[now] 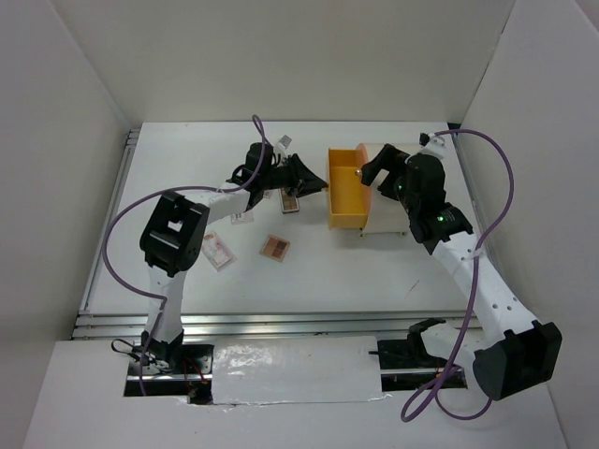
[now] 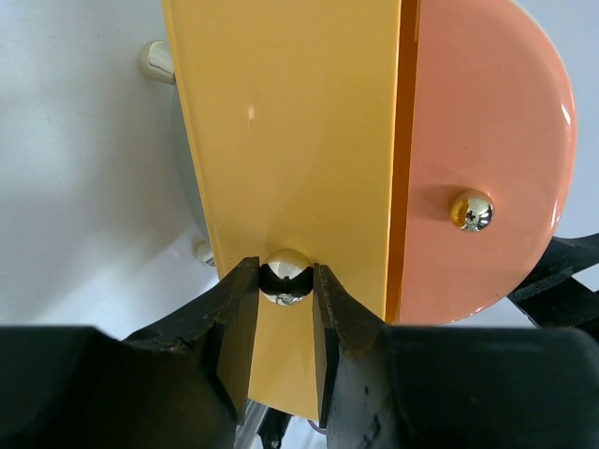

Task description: Organize the makeup

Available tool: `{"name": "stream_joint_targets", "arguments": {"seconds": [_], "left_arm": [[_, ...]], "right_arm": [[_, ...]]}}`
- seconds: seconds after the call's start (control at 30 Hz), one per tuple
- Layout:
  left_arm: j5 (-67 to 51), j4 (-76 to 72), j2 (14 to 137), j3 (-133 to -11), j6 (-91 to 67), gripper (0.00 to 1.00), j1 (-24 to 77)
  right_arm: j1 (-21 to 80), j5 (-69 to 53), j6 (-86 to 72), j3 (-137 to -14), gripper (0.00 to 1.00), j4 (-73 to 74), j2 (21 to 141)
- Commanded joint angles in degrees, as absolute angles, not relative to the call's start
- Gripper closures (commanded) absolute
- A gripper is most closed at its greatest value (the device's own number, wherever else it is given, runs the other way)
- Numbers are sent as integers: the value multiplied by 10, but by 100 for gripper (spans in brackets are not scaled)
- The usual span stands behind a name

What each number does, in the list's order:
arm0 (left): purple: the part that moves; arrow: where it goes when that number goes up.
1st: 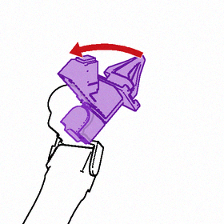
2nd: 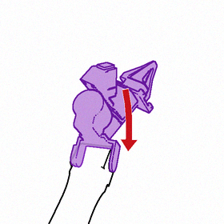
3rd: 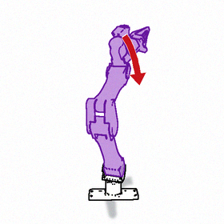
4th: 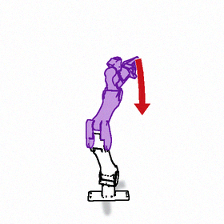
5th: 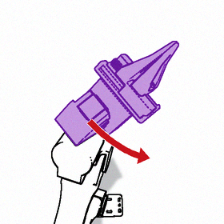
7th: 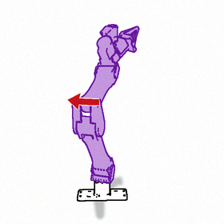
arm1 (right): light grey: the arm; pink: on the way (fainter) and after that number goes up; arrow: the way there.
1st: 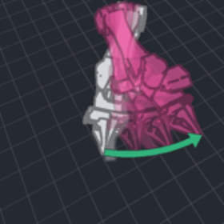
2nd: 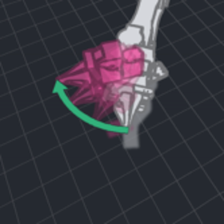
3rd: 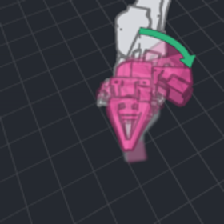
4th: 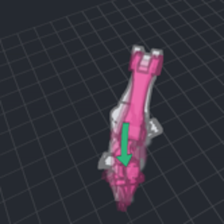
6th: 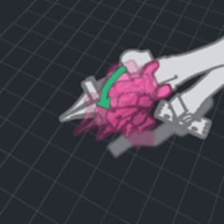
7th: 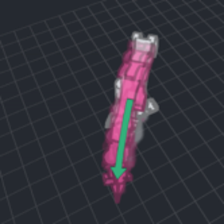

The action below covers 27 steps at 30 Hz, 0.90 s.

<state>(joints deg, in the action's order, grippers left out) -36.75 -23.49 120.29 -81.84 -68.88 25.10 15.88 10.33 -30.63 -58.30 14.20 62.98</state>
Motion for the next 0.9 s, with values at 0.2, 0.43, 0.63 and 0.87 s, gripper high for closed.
{"name": "stream_joint_targets", "arguments": {"seconds": [0.2,0.43,0.63,0.87], "left_arm": [[-350,-215,1170,-802,-655,42,239],[-319,-160,1140,-796,-618,1,233],[-230,-11,1107,-823,-532,1,214],[-3,289,1167,-996,-390,1,217]], "right_arm": [[152,142,-308,-583,0,214,633],[154,112,-306,-605,0,217,625],[157,87,-307,-618,0,221,615],[162,69,-305,-630,0,240,554]]}}
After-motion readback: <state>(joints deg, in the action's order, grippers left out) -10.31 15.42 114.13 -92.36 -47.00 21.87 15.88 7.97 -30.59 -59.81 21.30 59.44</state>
